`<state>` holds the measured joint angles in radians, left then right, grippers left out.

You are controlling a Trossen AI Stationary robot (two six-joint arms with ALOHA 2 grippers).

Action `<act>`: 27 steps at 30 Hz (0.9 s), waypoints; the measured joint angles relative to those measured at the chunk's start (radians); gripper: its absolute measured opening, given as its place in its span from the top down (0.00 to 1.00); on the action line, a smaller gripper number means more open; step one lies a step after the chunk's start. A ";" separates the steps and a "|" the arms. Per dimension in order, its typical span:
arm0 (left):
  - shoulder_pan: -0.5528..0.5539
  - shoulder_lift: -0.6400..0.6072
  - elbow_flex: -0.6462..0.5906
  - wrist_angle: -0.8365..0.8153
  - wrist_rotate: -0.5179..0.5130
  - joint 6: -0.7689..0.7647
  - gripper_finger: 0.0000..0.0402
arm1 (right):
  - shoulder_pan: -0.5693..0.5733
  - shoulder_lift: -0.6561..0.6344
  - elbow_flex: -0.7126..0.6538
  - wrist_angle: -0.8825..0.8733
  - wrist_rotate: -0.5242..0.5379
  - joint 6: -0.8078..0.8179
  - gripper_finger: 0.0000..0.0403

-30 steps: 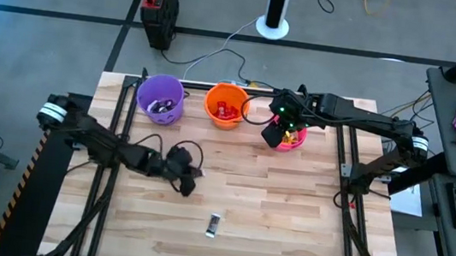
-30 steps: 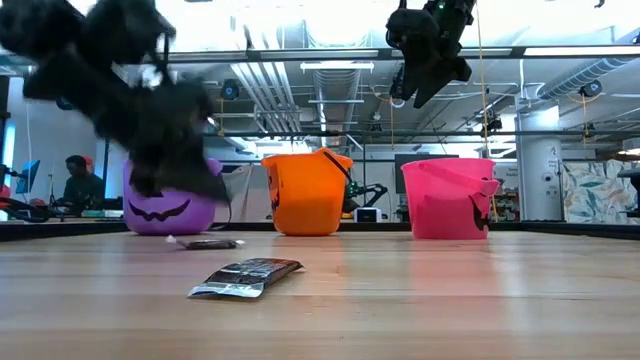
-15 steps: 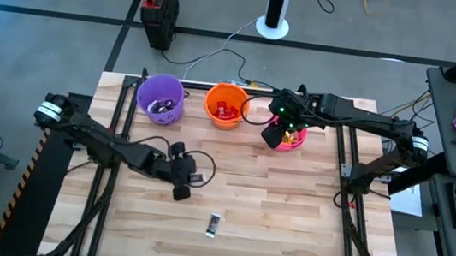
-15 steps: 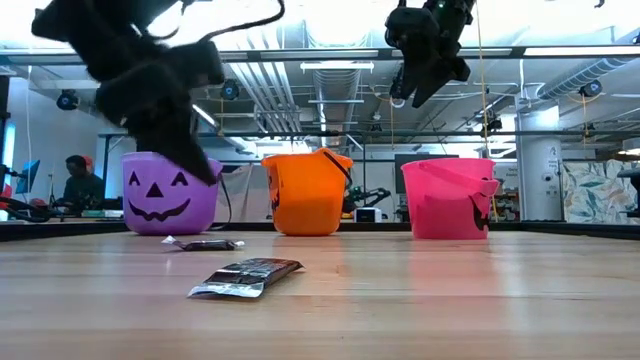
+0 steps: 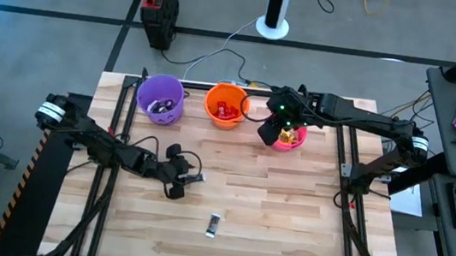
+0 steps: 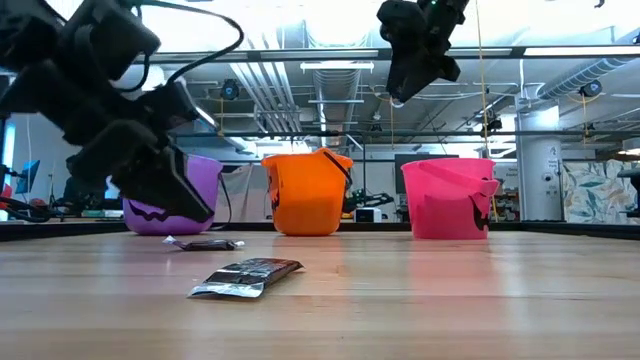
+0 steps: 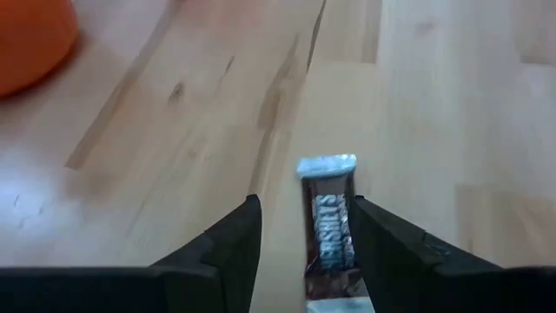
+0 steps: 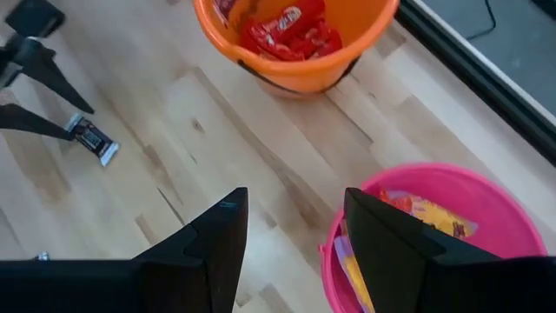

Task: Sort candy by brand, put in halloween buckets
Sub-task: Put the black candy into the violet bucket

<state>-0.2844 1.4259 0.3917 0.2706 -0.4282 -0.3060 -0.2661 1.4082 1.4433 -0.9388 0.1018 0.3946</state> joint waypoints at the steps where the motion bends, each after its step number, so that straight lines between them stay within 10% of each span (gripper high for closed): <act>1: 0.000 0.005 -0.015 0.027 0.000 0.007 0.61 | 0.000 0.000 0.000 0.006 0.001 -0.006 0.54; 27: -0.001 0.470 -0.129 0.726 -0.010 -0.053 0.68 | 0.000 0.000 0.000 0.062 0.004 -0.081 0.54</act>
<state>-0.2852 1.8956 0.2624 0.9968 -0.4386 -0.3588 -0.2665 1.4082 1.4433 -0.8771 0.1062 0.3138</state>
